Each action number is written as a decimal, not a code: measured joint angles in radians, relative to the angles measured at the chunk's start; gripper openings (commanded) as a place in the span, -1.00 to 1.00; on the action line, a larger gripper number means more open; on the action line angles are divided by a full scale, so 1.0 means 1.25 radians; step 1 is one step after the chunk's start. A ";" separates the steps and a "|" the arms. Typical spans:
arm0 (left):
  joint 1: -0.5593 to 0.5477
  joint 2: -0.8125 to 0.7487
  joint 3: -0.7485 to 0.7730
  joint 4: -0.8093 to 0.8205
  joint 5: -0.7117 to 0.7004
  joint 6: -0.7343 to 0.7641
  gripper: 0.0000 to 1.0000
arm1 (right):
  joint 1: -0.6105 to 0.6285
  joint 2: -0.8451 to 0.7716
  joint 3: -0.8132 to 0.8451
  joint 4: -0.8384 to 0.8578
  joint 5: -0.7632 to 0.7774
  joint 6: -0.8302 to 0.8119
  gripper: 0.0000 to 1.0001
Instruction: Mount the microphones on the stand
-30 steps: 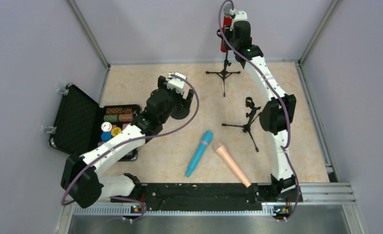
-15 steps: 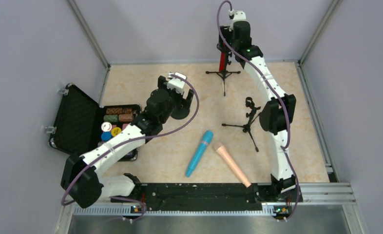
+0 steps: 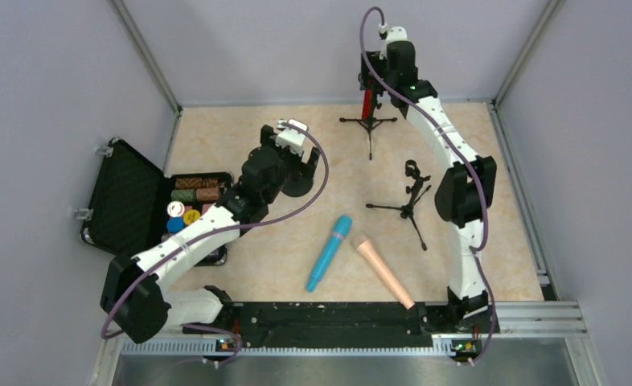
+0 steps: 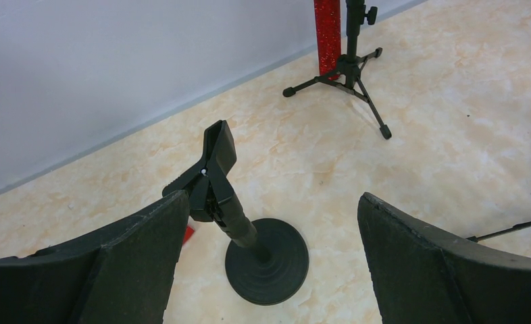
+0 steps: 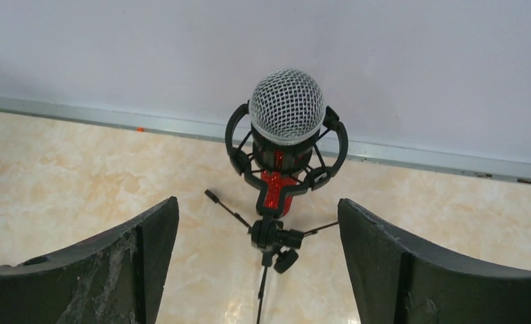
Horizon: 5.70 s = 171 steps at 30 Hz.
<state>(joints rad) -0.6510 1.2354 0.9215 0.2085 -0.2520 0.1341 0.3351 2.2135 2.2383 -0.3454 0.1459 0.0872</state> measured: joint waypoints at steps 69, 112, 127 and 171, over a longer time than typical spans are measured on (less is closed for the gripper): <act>-0.157 -0.072 -0.046 -0.560 -0.002 -0.110 0.97 | -0.009 -0.904 -1.016 -0.128 -0.062 0.058 0.69; -0.214 -0.064 -0.049 -0.575 -0.171 -0.063 0.97 | 0.047 -0.692 -0.949 -0.028 -0.139 0.045 -0.76; -0.214 -0.064 -0.049 -0.574 -0.171 -0.063 0.97 | 0.155 -0.633 -0.912 0.015 -0.139 0.067 -0.65; -0.215 -0.054 -0.049 -0.575 -0.171 -0.056 0.97 | 0.186 -0.487 -0.641 -0.062 -0.194 0.088 0.67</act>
<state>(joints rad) -0.9199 1.1675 0.8600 -0.5106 -0.4652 0.0639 0.5678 1.6043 1.4368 -0.4225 -0.0967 0.1970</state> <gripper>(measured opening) 0.986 0.845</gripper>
